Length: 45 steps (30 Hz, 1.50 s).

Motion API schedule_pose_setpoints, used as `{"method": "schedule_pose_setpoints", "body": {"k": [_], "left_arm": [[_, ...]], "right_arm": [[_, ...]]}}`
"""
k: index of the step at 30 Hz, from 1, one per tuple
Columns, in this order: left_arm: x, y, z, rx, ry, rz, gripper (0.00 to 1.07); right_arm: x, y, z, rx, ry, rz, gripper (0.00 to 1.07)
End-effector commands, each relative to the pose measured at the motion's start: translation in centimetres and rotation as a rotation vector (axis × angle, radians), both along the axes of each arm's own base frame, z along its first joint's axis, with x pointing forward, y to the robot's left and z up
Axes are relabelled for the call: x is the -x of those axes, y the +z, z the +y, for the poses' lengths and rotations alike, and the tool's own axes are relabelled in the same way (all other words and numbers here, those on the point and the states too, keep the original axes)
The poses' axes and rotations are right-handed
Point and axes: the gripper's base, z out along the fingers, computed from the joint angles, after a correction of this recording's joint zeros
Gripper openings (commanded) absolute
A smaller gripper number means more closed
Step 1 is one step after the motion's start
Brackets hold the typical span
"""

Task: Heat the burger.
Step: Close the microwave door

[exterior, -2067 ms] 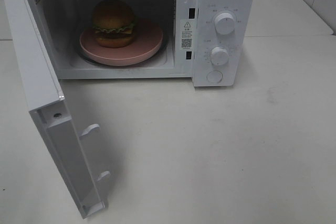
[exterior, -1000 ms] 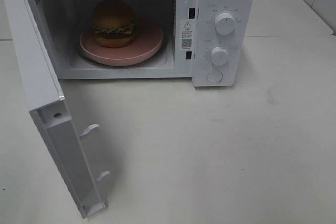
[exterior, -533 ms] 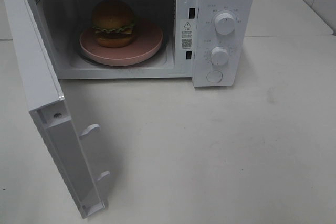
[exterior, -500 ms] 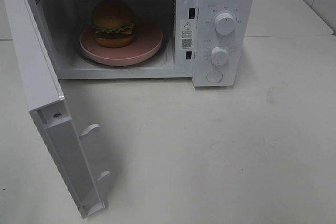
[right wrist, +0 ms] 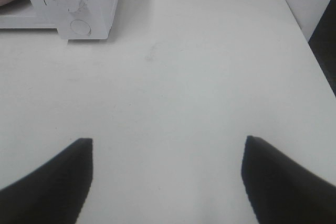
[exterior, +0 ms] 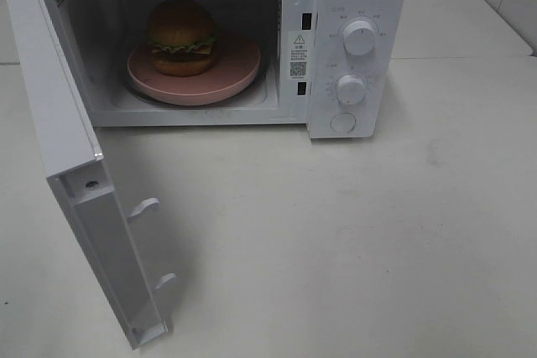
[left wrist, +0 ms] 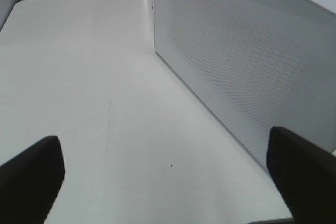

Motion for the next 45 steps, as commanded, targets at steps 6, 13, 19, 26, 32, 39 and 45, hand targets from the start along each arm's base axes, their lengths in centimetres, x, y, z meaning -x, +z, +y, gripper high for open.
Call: {"method": "schedule_pose_setpoints", "body": {"k": [6,13,19,26,32,39,45], "left_arm": [[0.3,0.2,0.1,0.029,0.014,-0.036,0.99],[-1.1,2.4,0.2,0.030,0.031,-0.131,0.85],[-4.5,3.2,0.4,0.034,0.051,-0.110,0.43],[-9.7,1.6,0.7,0.042,0.080,-0.018,0.00],[-13.0,-1.2,1.2,0.042,0.129,-0.106,0.00],[-15.0,-4.7,1.8,-0.023,0.167,-0.256,0.00],[-16.1,-6.4,1.6,-0.049,0.129,-0.285,0.00]], "right_arm": [[0.3,-0.1,0.0,-0.008,-0.008,-0.030,0.75],[0.3,-0.1,0.0,-0.008,-0.008,-0.030,0.75],[0.3,-0.1,0.0,-0.008,-0.008,-0.030,0.75],[0.3,-0.1,0.0,-0.008,-0.008,-0.030,0.75],[0.3,-0.1,0.0,-0.008,-0.008,-0.030,0.75],[0.3,-0.1,0.0,-0.008,-0.008,-0.030,0.75],[0.3,-0.1,0.0,-0.008,-0.008,-0.030,0.75]]}}
